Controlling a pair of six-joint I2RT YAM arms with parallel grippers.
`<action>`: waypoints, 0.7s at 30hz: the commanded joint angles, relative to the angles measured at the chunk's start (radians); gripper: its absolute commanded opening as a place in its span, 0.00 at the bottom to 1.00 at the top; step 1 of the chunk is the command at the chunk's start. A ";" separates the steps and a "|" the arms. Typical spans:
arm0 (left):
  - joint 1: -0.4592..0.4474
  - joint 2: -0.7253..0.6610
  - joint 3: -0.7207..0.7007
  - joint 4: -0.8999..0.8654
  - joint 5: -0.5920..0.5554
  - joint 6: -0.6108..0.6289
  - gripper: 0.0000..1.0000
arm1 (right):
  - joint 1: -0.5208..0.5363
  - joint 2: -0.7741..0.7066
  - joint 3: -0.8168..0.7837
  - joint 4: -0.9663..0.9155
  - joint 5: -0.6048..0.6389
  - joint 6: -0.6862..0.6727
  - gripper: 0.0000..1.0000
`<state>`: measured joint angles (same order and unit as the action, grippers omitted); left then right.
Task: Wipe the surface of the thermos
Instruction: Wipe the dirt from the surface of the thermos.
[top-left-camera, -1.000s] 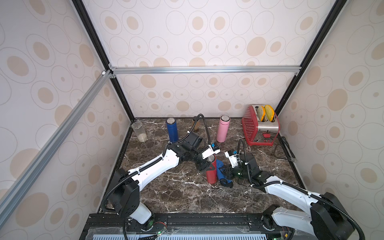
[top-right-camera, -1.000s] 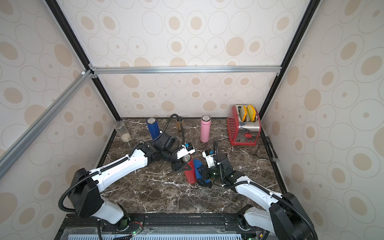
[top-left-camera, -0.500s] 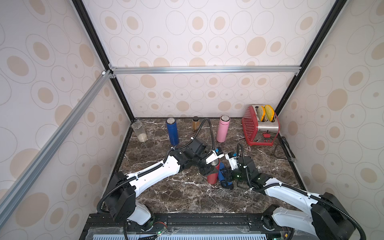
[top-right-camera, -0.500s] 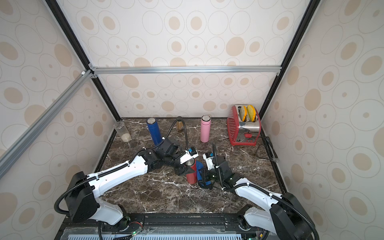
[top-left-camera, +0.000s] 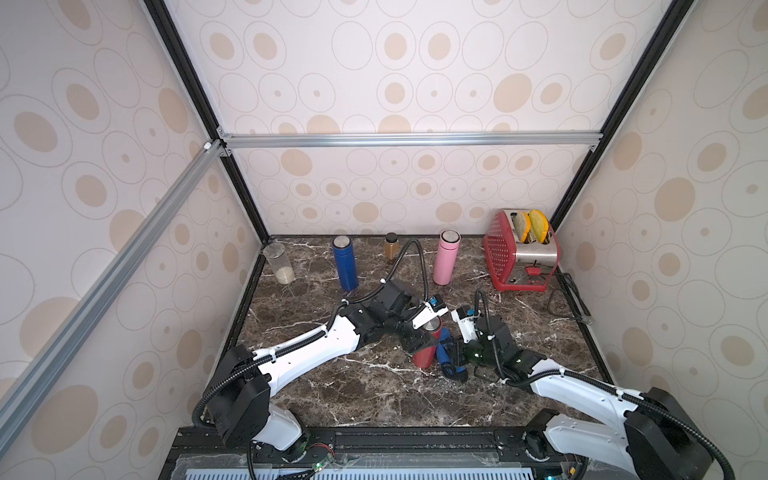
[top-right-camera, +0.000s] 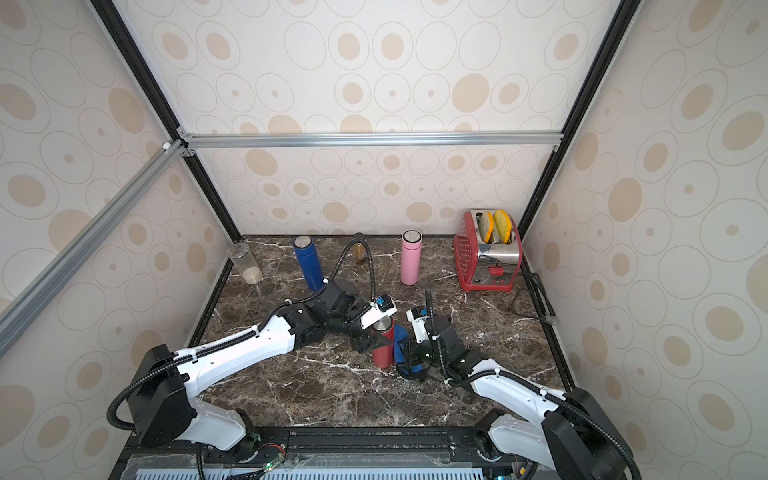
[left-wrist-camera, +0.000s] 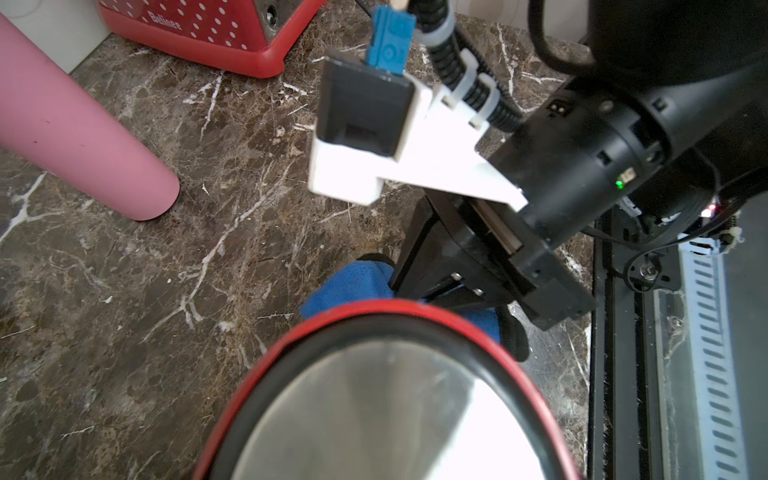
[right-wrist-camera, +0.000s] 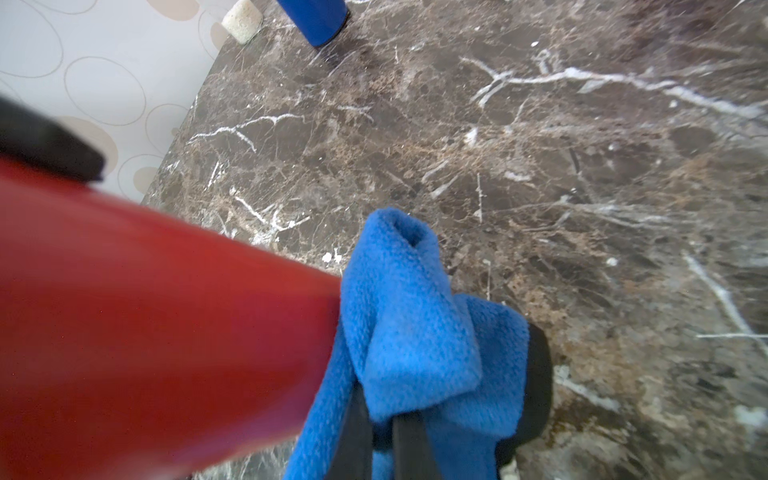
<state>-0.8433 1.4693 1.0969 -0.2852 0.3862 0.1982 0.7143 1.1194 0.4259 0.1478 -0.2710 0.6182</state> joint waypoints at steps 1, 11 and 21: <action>-0.006 -0.021 0.003 0.065 -0.028 0.010 0.76 | 0.022 -0.027 -0.009 0.000 -0.045 0.005 0.00; -0.009 -0.047 -0.047 0.124 -0.020 0.028 0.96 | 0.021 -0.031 -0.004 -0.022 -0.032 -0.003 0.00; -0.007 -0.141 -0.205 0.324 -0.026 -0.033 0.94 | 0.022 -0.024 0.010 -0.045 -0.028 -0.008 0.00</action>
<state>-0.8436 1.3731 0.9226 -0.0742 0.3676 0.1898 0.7280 1.0988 0.4252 0.1200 -0.2905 0.6170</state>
